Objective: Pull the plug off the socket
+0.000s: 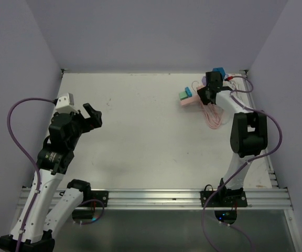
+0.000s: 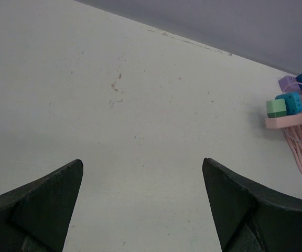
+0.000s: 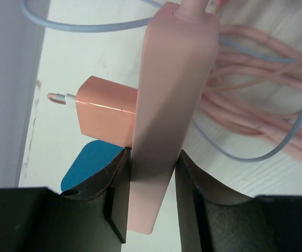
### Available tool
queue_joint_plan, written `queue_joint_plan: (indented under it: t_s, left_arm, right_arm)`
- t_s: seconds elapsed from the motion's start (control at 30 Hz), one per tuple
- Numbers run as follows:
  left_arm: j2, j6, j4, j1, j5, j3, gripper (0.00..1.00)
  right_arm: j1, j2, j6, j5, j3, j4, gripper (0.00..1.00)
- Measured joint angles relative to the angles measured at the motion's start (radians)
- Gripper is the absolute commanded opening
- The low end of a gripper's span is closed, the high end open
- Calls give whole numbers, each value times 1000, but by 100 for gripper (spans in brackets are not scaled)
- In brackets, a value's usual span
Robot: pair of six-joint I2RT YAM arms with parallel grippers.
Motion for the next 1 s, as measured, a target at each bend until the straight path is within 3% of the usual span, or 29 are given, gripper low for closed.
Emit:
queue_joint_plan:
  t_s: [0.27, 0.53, 0.7, 1.0]
  left_arm:
    - [-5, 1, 6, 0, 4, 0, 100]
    - [-15, 2, 5, 0, 7, 0, 100]
    - [-28, 3, 2, 0, 24, 0, 100]
    - [-42, 3, 7, 0, 138, -11, 100]
  right_arm:
    - [145, -87, -281, -230, 89, 13, 0]
    - [483, -98, -573, -428, 170, 8, 0]
    - [599, -150, -650, -521, -6, 38, 0]
    - [544, -261, -701, -503, -372, 104, 0]
